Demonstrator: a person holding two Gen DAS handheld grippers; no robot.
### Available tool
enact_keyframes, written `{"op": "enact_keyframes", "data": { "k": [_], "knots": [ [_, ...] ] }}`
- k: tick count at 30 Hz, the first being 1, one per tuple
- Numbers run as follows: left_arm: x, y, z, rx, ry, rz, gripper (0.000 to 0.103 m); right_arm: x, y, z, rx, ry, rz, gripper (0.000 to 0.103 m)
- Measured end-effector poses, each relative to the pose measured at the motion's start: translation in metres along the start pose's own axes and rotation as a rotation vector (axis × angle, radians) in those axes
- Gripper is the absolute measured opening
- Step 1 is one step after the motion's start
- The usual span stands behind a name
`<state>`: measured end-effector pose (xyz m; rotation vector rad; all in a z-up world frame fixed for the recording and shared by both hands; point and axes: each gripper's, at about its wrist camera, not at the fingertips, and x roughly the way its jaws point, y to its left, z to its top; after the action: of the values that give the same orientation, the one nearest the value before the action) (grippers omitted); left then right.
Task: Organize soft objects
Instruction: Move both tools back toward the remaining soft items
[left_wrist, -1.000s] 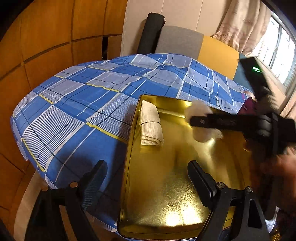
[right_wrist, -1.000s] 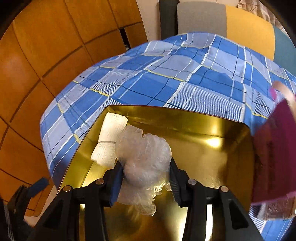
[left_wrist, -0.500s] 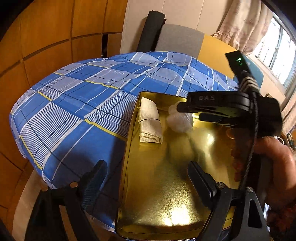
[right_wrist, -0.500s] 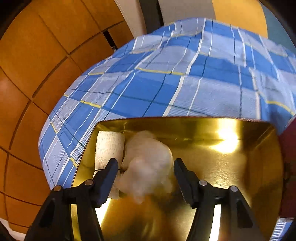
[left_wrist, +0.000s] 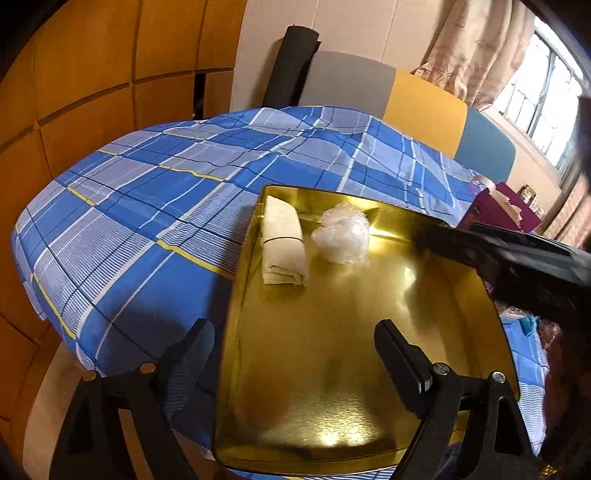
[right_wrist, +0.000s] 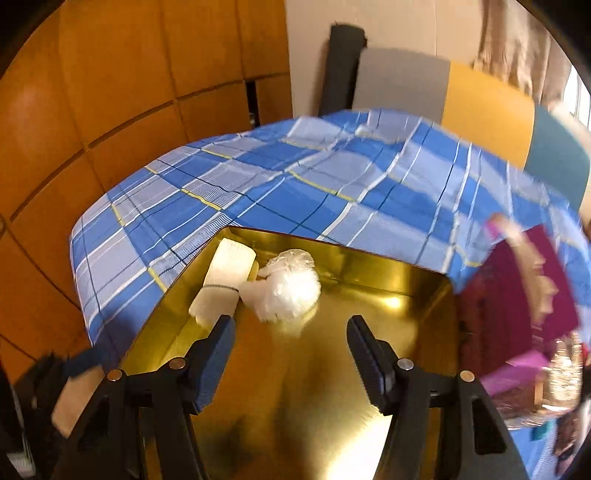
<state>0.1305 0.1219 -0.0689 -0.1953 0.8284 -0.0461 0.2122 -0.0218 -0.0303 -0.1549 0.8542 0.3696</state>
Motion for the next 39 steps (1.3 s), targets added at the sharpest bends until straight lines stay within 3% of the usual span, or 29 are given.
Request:
{"op": "enact_keyframes", "data": {
  "k": [5,12,20,34,39],
  "knots": [
    [-0.006,-0.015,-0.003,0.038,-0.024,-0.049,0.089,-0.045,-0.006,-0.028,-0.049,-0.074,-0.072,0.064],
    [-0.017,-0.044,-0.014,0.125,-0.049,-0.13,0.09,-0.079,-0.065,-0.082,0.151,-0.03,-0.048,0.064],
    [-0.039,-0.087,-0.028,0.241,-0.08,-0.254,0.093,-0.11,-0.147,-0.139,0.318,-0.012,-0.23,0.064],
    [-0.045,-0.174,-0.059,0.377,0.032,-0.389,0.095,-0.122,-0.273,-0.215,0.528,0.159,-0.385,0.064],
    [-0.045,-0.204,-0.069,0.434,0.061,-0.42,0.095,-0.157,-0.323,-0.224,0.625,0.107,-0.474,0.064]
  ]
}}
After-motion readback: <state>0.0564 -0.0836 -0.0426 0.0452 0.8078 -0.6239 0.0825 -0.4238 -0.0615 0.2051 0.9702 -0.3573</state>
